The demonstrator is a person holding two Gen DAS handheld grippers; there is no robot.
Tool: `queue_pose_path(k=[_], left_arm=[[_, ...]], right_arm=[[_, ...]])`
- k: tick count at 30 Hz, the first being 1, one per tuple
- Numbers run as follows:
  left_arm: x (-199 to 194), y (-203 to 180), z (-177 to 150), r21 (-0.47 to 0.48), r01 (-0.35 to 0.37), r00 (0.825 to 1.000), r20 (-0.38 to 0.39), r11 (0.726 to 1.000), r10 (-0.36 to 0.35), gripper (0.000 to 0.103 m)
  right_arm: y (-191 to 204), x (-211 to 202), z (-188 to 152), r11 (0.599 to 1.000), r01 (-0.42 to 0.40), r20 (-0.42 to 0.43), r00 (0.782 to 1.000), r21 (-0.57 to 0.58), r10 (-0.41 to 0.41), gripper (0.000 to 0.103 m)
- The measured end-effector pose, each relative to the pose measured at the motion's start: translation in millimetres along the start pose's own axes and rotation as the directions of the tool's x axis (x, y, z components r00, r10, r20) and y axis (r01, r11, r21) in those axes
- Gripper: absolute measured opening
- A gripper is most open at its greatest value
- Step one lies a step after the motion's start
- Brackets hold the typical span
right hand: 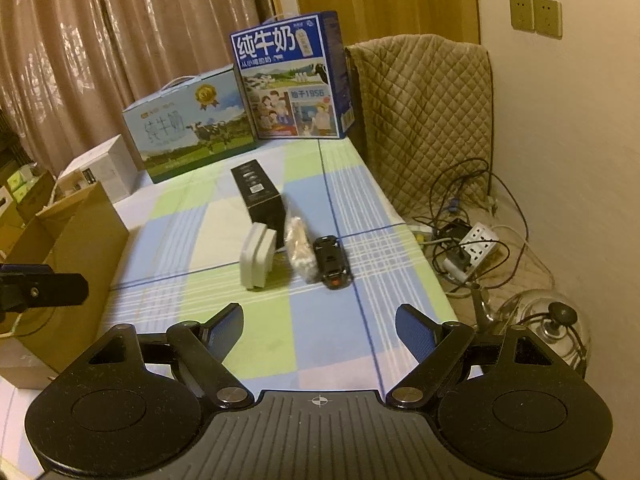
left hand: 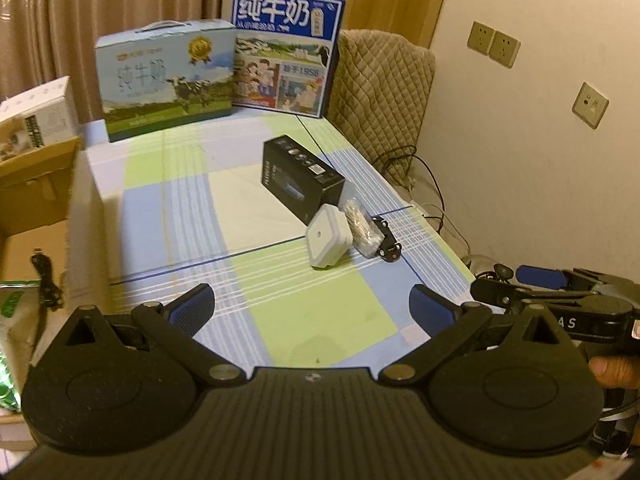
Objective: Organize objects
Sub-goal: 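Move both tools back toward the remaining items on the table, then move the left tool to the white plug adapter while the right tool approaches the black toy car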
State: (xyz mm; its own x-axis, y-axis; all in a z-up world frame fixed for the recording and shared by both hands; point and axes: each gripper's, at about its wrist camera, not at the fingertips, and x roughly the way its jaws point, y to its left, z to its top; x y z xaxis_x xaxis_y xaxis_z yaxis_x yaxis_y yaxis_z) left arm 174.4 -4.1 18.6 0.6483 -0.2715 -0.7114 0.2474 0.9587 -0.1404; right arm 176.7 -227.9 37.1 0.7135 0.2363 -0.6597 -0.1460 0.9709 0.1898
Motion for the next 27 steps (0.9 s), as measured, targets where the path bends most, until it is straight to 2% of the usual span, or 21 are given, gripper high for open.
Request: queue_pose_path(k=[14,27], left_arm=[[69,-6,4,0.015,0.010,0.999,-0.053,1.000,-0.009,0.101],[114,-2,3,0.011,0.010,0.997,-0.071,1.000,-0.010,0.093]], right_arm=[[-19,60,16,1.000,-0.011,-0.045,0.999,-0.017,0.010,0.080],[-28,104,14,0.999,-0.027,-0.103,0.994,-0.030,0.023,0.071]])
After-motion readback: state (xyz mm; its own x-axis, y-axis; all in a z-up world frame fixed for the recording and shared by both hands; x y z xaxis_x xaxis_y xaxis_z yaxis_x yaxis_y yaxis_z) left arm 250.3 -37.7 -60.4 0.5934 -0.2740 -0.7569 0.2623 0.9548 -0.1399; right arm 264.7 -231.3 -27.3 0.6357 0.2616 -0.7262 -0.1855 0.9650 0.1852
